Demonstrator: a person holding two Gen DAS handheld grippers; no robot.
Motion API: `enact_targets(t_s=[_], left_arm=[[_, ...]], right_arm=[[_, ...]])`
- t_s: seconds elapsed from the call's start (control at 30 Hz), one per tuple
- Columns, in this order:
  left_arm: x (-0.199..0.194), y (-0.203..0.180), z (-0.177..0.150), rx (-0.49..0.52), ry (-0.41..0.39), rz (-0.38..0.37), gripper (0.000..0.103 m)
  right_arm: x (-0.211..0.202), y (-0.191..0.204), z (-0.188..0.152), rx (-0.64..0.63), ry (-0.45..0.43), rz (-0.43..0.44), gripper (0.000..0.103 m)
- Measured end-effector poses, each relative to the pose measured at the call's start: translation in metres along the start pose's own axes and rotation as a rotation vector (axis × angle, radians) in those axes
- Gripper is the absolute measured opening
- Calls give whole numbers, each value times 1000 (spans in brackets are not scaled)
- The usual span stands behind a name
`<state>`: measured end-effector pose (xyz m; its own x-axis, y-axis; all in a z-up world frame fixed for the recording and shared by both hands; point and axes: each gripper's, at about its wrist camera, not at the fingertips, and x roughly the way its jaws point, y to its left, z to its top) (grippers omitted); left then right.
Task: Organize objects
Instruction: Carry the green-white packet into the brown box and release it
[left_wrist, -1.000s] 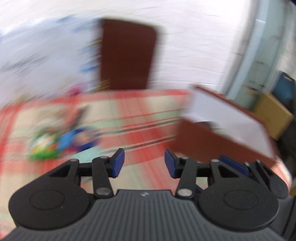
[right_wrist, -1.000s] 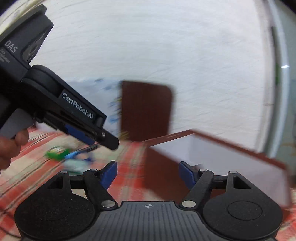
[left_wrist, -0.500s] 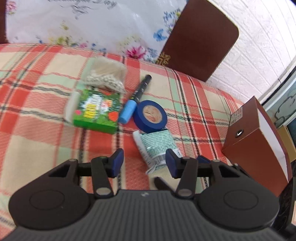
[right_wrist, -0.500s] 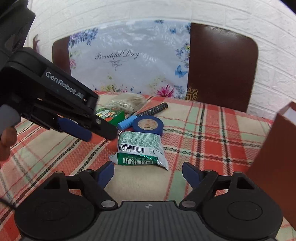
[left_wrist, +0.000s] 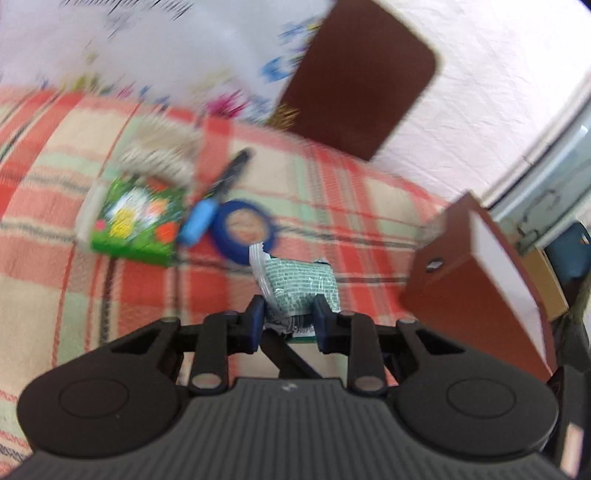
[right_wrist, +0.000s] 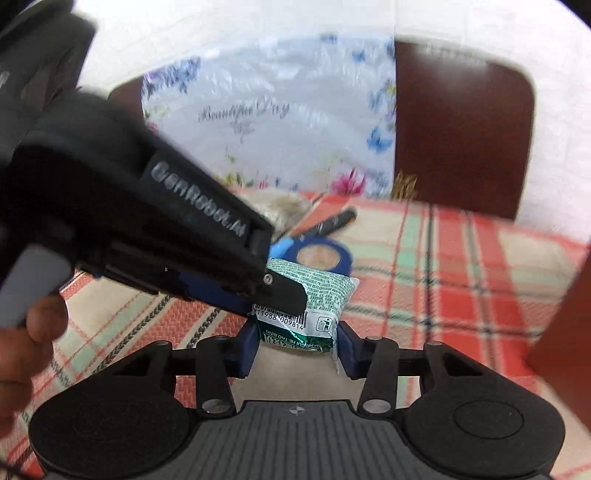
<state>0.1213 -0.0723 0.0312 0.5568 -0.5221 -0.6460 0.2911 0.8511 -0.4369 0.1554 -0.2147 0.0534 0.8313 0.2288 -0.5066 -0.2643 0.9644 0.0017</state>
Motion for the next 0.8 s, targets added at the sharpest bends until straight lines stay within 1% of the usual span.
enact_targets(t_s=[0.1,0.2,0.27,0.37,0.5,0.7,0.77,0.8], left_arm=[[-14,-38,5,76,-39,-36,29],[-18,-81,10,157,-68,-86,29],[-13,-113,12,212,-72,-123,29],[4,-160,9,293,-65,-183,29],[35,-218,-3,384,-36,-247,29],[87,-283,-23,488,36,-298,30],[104,-298,-29,535,38,-285,32],[112,-304,-31,554,29,-256,32]], right_arm=[[-30,-2,1,-26,-82,-67,44],[-63,-18,7,-7,-161,-136,44],[-84,-34,9,11,-203,-191,44],[-114,-64,8,41,-239,-280,44],[-147,-111,-4,104,-258,-399,44],[-174,-175,-32,235,-234,-539,45],[-177,-193,-39,280,-214,-574,49],[-176,-202,-42,299,-202,-599,51]])
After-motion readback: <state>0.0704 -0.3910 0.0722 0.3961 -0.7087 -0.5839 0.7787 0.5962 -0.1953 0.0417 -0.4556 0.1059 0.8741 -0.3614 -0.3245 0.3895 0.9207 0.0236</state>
